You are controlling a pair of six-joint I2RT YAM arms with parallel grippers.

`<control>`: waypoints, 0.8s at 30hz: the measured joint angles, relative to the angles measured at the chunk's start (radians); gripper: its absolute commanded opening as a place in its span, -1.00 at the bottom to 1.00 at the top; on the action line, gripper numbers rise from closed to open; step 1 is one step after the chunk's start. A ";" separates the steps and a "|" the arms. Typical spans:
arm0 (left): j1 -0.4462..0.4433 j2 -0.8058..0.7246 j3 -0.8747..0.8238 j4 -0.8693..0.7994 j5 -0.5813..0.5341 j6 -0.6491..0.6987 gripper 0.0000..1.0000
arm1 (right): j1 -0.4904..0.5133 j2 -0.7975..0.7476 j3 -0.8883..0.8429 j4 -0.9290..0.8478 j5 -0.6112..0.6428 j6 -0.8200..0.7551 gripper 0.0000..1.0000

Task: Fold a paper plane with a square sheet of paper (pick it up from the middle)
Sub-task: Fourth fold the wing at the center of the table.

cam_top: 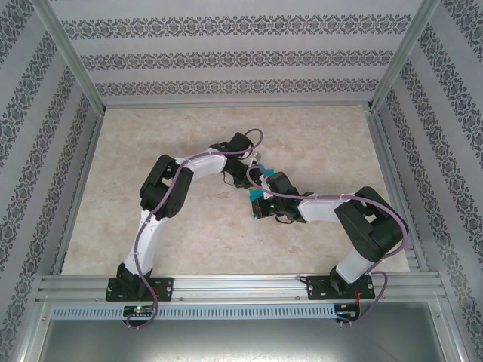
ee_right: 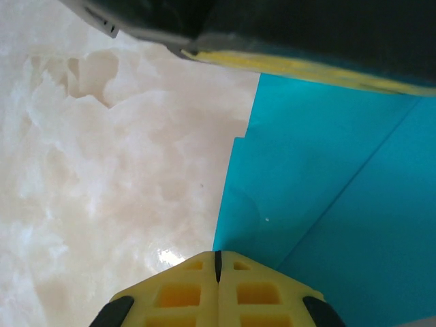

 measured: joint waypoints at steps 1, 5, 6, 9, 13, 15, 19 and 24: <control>0.000 0.007 0.016 -0.010 -0.003 0.004 -0.67 | 0.000 0.000 0.000 0.000 0.001 0.000 -1.00; 0.002 0.047 0.095 -0.060 -0.014 0.023 -0.67 | 0.004 0.000 0.000 0.002 0.011 -0.001 -1.00; 0.003 0.057 0.116 -0.071 -0.019 0.027 -0.67 | 0.005 0.000 0.000 0.002 0.014 -0.003 -1.00; 0.009 0.081 0.161 -0.080 -0.032 0.038 -0.66 | 0.006 0.000 0.000 0.002 0.016 -0.008 -1.00; 0.021 0.120 0.235 -0.102 -0.047 0.048 -0.66 | 0.006 0.000 0.000 0.002 0.016 -0.018 -1.00; 0.025 0.138 0.271 -0.124 -0.048 0.051 -0.65 | 0.006 0.000 0.000 0.002 0.015 -0.019 -1.00; 0.028 0.166 0.324 -0.150 -0.056 0.060 -0.65 | 0.006 0.000 0.000 0.000 0.015 -0.019 -1.00; 0.031 0.180 0.350 -0.175 -0.050 0.065 -0.65 | 0.007 -0.004 0.000 -0.005 0.016 -0.019 -1.00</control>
